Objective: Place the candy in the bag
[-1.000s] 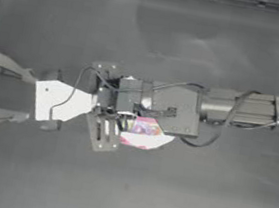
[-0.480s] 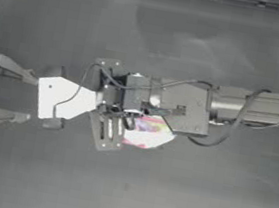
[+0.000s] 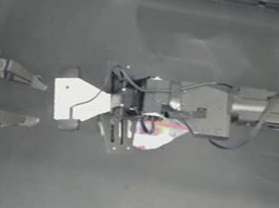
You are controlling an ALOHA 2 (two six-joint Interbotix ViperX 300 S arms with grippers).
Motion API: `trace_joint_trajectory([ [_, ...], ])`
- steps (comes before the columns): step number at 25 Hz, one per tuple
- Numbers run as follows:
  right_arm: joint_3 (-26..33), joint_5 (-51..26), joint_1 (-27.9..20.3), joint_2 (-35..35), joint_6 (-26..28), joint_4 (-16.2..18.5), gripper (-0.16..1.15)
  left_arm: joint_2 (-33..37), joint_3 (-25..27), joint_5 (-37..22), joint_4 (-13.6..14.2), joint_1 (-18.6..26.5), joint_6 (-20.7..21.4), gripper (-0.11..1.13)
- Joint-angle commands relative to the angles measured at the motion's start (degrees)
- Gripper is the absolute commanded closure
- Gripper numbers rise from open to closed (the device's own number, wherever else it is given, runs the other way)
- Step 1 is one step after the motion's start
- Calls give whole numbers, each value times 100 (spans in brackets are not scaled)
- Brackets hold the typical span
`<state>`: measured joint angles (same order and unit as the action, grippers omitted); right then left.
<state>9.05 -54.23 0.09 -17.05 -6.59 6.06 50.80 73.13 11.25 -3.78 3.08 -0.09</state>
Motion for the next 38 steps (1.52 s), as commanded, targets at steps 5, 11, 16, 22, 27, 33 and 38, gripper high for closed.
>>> trace_joint_trajectory([
  [5,-396,536,9,545,149,35,93,-861,-352,475,-18,79,0,5],
  [11,-510,765,9,589,167,35,93,-1564,-642,809,-9,176,26,5],
  [16,-519,809,9,589,176,62,93,-2048,-791,984,-53,272,26,5],
  [22,-527,905,9,589,176,62,93,-2522,-967,1274,-114,272,26,5],
  [27,-554,967,9,589,185,70,93,-2813,-1055,1433,-149,281,26,5],
  [33,-598,967,0,589,466,308,93,-3085,-1239,1441,-149,272,26,5],
  [38,-659,967,0,589,721,519,93,-3252,-1310,1485,-167,272,26,5],
])
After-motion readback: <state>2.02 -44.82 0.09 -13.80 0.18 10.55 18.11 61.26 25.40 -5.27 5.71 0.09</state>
